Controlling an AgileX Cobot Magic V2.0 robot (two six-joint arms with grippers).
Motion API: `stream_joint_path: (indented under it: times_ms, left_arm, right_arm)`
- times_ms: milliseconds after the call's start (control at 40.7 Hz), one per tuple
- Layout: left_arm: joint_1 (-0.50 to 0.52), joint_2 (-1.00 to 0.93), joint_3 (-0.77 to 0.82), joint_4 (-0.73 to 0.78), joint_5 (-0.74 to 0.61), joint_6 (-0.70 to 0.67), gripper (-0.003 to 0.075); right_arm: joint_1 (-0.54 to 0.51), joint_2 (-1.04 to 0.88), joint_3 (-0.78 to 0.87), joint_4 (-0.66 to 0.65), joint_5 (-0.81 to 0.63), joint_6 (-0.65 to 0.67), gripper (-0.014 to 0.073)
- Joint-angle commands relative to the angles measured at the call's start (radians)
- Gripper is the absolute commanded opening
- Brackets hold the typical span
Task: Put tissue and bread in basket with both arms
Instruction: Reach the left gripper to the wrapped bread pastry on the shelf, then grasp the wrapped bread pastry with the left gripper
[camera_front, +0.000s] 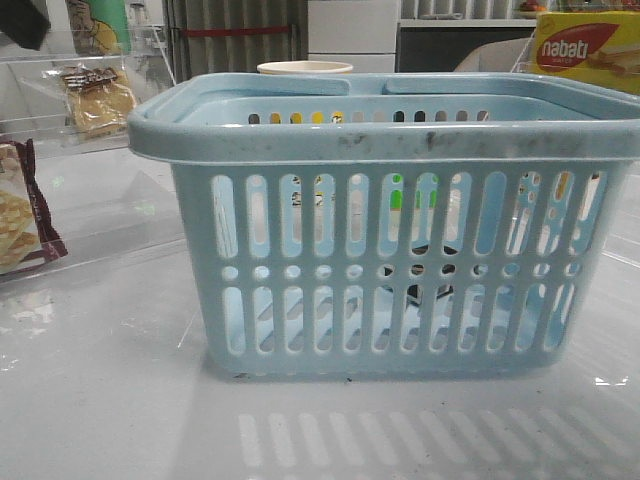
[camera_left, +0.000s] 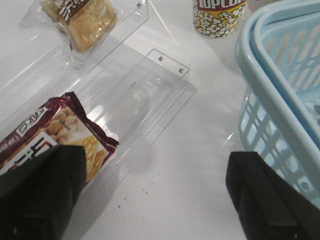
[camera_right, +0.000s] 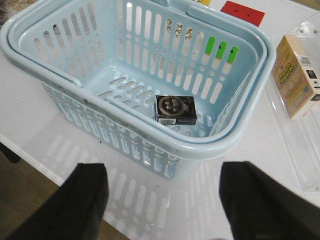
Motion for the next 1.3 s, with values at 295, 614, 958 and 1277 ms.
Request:
stream_joint_path:
  times_ms: [295,614,958,1277]
  left_arm:
    - [0.141,0.361,-0.359,-0.146,-0.128,-0.015,0.0622]
    - [0.225,0.548,-0.513,-0.205,-0.186,-0.015,0.0622]
    - [0.204,0.669,-0.562,-0.239,-0.369,-0.015,0.062]
    - [0.202,0.689,-0.562,-0.239,-0.409,-0.015,0.0331]
  right_arm:
    - [0.001,0.0,-0.026,-0.012,-0.073,-0.008,0.0572]
    - [0.001,0.0,-0.026,-0.012,-0.073,-0.008,0.0572]
    - [0.001,0.0,-0.026,-0.012,-0.073,-0.008,0.0572]
    - [0.001,0.0,-0.026,-0.012,-0.072,-0.008,0.0572]
